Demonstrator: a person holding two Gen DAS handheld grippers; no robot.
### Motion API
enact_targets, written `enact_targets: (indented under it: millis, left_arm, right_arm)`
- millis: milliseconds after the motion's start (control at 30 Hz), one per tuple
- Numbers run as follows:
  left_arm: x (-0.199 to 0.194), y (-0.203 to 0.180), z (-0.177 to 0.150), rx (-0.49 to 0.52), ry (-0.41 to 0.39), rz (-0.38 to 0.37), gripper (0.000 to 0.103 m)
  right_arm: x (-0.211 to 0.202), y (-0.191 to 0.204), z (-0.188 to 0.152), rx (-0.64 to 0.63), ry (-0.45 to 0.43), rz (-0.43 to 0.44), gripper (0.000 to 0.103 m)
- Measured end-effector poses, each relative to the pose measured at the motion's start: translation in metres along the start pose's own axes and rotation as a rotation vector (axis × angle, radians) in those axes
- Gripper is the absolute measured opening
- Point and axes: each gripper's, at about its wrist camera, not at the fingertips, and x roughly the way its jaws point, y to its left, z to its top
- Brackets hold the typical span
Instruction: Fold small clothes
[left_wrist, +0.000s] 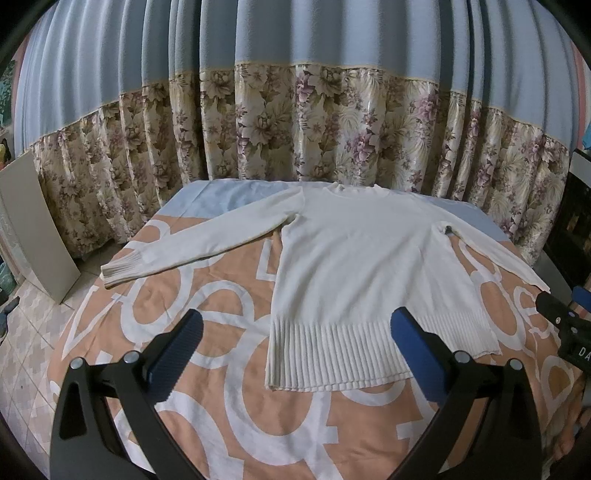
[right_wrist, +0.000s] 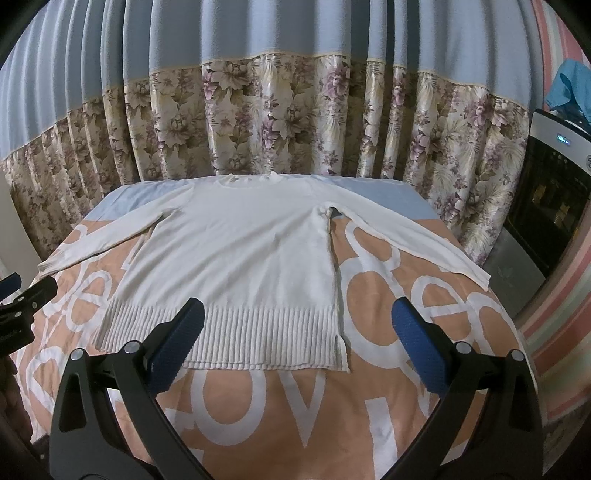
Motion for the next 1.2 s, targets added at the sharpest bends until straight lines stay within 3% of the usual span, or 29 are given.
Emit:
enact_targets:
  millis: [733,1000,1200]
  left_arm:
    - [0.002,-0.003,0.002,0.007,-0.002,0.002,0.101]
    - [0.025,-0.015,0.013,0.023,0.009,0.009,0.101]
    - [0.055,-0.047,0.026,0.047,0.018,-0.01,0.101]
  right_arm:
    - [0.004,-0.01,0.001,0.002,-0.004,-0.007,0.1]
    - [0.024,-0.047,0.001,0.01,-0.02,-0.034,0.1]
    - [0.057,-0.114,0.005,-0.014,0.011,-0.094,0.1]
